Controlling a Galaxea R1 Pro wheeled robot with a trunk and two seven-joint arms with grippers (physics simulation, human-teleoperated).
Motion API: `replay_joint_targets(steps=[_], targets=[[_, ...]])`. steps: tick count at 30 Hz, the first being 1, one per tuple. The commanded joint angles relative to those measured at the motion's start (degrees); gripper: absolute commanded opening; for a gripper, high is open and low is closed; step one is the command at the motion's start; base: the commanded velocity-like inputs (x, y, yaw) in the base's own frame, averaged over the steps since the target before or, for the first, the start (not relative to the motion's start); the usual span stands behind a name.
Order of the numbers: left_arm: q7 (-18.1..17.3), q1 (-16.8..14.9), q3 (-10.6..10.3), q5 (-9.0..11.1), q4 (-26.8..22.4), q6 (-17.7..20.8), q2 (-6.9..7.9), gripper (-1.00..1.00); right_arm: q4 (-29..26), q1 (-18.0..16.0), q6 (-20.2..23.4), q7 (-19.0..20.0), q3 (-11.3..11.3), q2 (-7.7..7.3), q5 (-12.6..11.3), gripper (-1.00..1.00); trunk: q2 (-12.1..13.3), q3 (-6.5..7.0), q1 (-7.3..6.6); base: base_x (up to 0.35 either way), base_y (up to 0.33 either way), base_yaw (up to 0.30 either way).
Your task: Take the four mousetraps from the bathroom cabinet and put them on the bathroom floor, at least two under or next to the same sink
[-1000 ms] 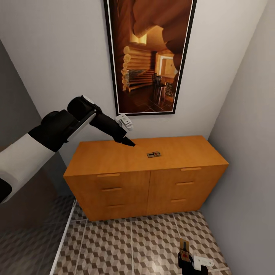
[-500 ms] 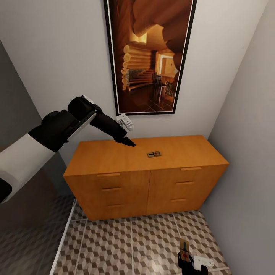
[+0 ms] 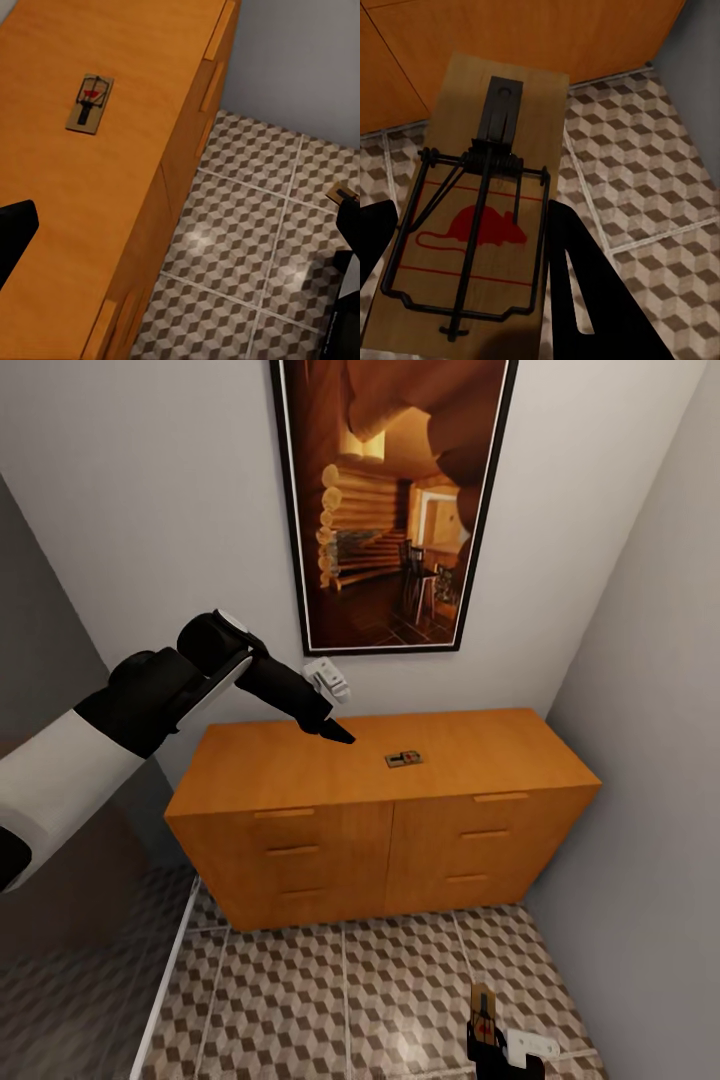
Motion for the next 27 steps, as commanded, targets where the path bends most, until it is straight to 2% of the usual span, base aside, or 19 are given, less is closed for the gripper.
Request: replay_joint_targets(steps=[1, 10, 21, 27], targets=[[-0.1, -0.1, -0.1, 0.1, 0.0, 0.2, 0.05, 1.00, 0.0, -0.1, -0.1, -0.4, 0.5, 0.02, -0.1, -1.00, -0.1, -0.21, 0.03, 0.000, 0.000, 0.000], [-0.1, -0.1, -0.1, 0.1, 0.1, 0.2, 0.05, 1.00, 0.1, -0.1, -0.1, -0.5, 0.5, 0.02, -0.1, -1.00, -0.1, -0.82, 0.03, 0.077, 0.000, 0.000], [-0.1, -0.1, -0.1, 0.1, -0.1, 0.2, 0.09, 1.00, 0.1, -0.1, -0.1, -0.5, 0.5, 0.11, -0.1, -1.00, -0.1, -0.87, 0.03, 0.295, 0.000, 0.000], [-0.1, -0.1, -0.2, 0.1, -0.2, 0.2, 0.07, 1.00, 0.1, -0.1, -0.1, -0.5, 0.5, 0.11, -0.1, -1.00, -0.1, -1.16, 0.03, 0.129, 0.000, 0.000]])
